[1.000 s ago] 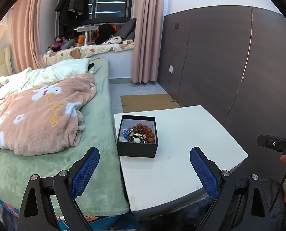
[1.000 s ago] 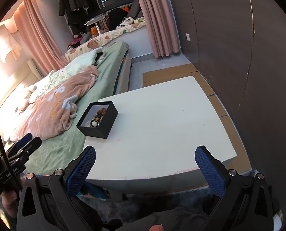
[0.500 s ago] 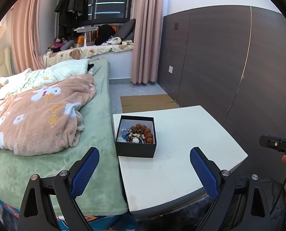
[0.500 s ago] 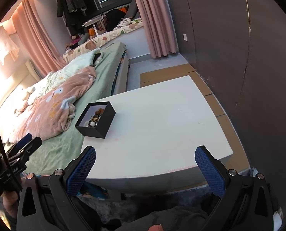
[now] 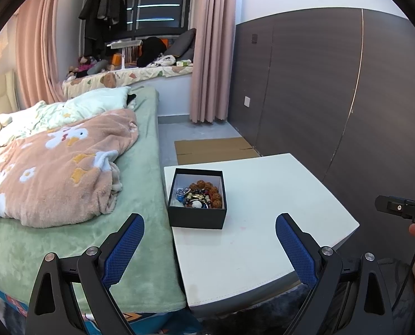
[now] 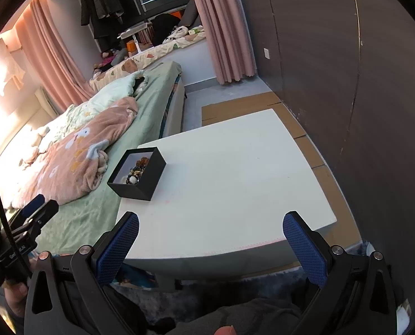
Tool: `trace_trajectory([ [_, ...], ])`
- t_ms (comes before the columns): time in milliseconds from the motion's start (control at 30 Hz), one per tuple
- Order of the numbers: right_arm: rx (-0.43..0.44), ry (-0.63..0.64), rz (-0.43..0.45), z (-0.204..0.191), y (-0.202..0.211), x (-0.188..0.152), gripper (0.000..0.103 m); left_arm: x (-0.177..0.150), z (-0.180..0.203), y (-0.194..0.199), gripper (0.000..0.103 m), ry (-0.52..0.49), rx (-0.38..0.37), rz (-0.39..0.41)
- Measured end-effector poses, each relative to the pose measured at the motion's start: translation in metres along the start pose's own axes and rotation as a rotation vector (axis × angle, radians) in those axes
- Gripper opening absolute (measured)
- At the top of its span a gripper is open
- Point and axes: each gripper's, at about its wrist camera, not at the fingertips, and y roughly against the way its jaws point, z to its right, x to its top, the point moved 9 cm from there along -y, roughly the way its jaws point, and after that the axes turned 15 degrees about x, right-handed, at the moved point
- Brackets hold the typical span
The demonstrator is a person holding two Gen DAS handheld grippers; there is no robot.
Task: Organize jewelry
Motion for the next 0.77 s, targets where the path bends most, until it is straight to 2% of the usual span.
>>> trace_trajectory([
  [433, 0.001, -0.003, -0.001, 0.0031, 0.0027, 0.0009, 0.103, -0.0001, 0.0033, 0.0028, 0.095, -0.027, 0.014, 0.013],
  [767, 0.001, -0.006, -0.002, 0.0056, 0.0030, 0.0025, 0.103, -0.0014, -0.0003, 0.0024, 0.095, -0.007, 0.002, 0.012],
])
